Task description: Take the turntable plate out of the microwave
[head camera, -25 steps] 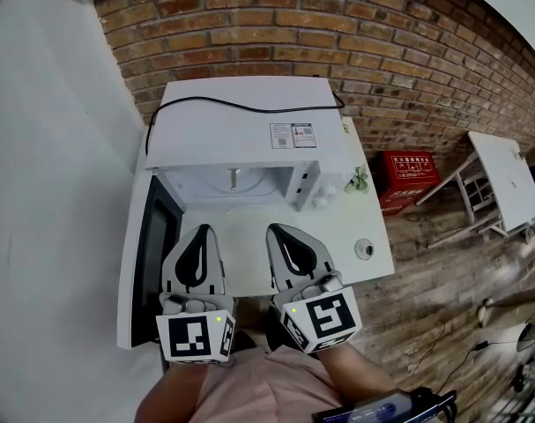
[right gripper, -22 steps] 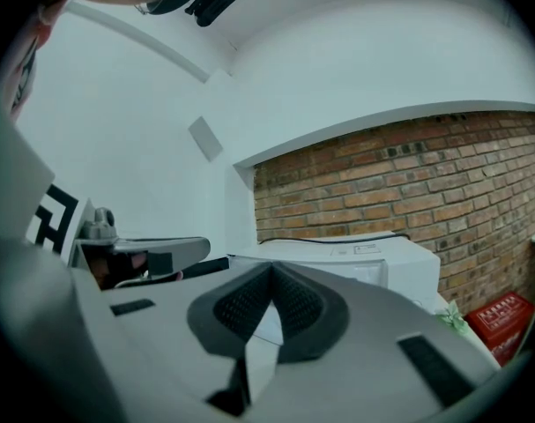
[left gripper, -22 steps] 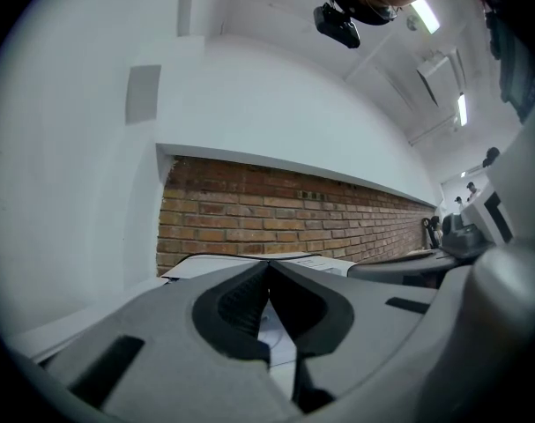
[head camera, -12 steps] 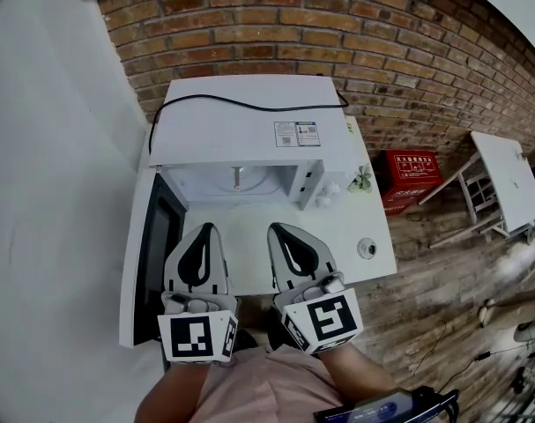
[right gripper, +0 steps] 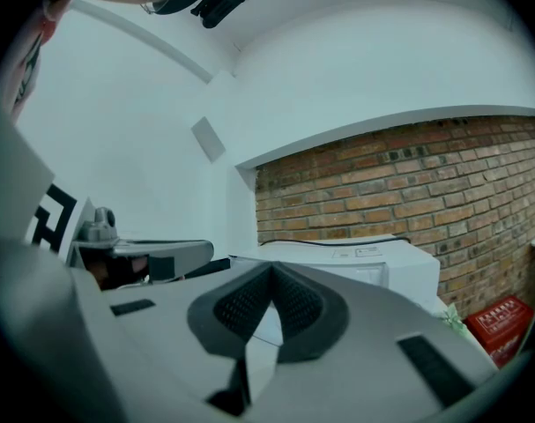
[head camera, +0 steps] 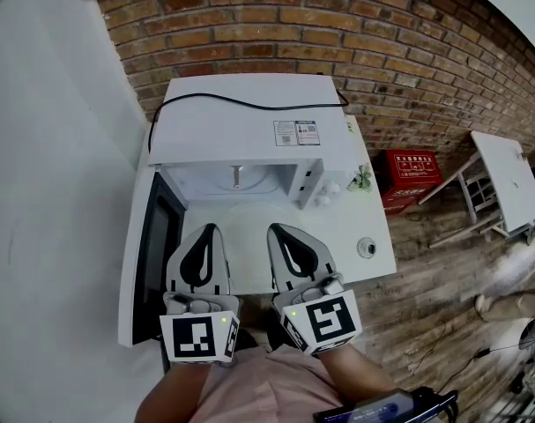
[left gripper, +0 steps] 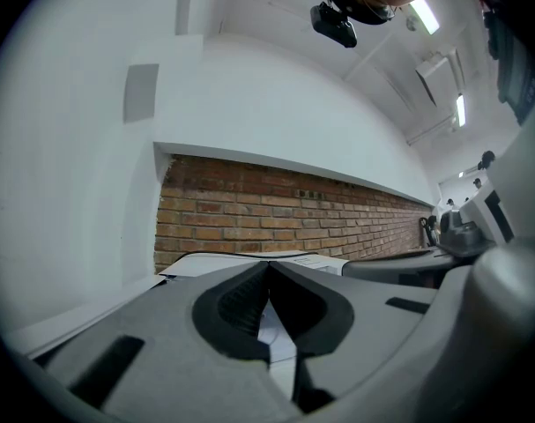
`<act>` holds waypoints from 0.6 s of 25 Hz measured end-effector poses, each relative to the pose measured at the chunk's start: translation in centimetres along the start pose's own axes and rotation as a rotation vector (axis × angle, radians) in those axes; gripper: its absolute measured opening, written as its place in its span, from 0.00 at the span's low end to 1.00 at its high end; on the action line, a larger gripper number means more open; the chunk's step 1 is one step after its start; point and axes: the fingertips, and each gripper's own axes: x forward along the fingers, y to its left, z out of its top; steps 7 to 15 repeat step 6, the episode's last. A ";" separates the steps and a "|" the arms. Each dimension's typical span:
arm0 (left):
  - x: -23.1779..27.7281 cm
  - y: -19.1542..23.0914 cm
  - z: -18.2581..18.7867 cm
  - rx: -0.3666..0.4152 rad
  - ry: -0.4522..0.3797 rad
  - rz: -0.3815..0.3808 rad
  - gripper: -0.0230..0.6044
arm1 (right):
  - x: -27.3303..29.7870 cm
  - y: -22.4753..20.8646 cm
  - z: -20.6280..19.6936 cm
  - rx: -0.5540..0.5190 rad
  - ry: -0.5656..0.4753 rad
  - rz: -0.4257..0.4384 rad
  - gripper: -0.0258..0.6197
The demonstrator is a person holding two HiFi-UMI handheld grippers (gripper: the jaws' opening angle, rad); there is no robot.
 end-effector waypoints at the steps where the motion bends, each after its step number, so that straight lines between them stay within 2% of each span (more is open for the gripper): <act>1: 0.0 0.0 -0.1 0.001 0.000 0.000 0.05 | 0.0 0.0 -0.1 0.000 0.001 0.000 0.05; 15: 0.1 -0.4 0.0 0.007 -0.002 -0.004 0.05 | -0.1 -0.2 -0.1 -0.002 0.002 -0.003 0.04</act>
